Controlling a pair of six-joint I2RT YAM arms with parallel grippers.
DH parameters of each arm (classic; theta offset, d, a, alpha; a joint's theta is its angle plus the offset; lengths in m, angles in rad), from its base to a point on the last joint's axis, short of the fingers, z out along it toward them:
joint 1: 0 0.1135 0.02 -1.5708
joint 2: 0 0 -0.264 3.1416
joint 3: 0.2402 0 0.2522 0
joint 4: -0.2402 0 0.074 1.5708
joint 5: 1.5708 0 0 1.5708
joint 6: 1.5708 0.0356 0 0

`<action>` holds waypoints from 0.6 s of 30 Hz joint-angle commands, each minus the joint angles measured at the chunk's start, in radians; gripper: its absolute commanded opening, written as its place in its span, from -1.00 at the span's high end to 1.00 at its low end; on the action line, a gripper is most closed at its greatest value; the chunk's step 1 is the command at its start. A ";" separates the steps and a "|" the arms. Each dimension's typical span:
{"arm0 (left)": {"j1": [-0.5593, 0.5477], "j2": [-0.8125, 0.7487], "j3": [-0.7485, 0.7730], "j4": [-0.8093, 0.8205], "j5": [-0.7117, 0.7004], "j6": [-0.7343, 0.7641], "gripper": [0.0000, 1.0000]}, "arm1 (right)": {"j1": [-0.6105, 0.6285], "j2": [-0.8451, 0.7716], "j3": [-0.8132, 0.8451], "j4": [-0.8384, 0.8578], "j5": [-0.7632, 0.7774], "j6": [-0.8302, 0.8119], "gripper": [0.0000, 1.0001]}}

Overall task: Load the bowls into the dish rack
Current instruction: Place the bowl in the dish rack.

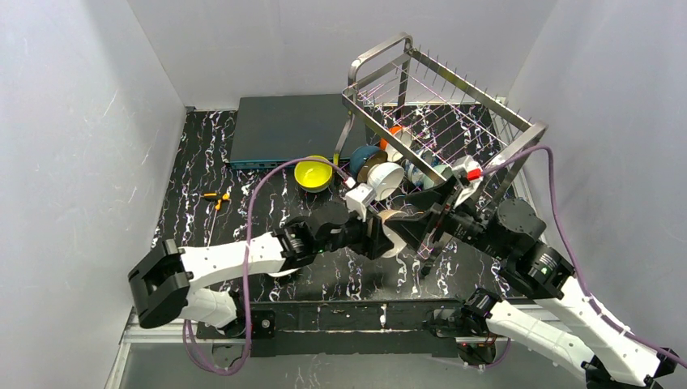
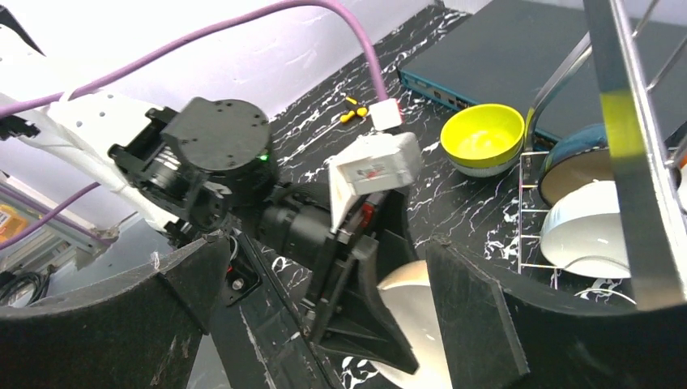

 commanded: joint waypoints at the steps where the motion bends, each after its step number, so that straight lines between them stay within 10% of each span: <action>1: 0.004 0.065 0.138 0.128 -0.028 0.145 1.00 | -0.005 -0.046 0.027 0.043 0.069 -0.016 -0.97; 18: 0.005 0.445 0.329 0.414 -0.166 0.432 1.00 | -0.005 -0.192 0.038 -0.001 0.226 -0.054 -0.97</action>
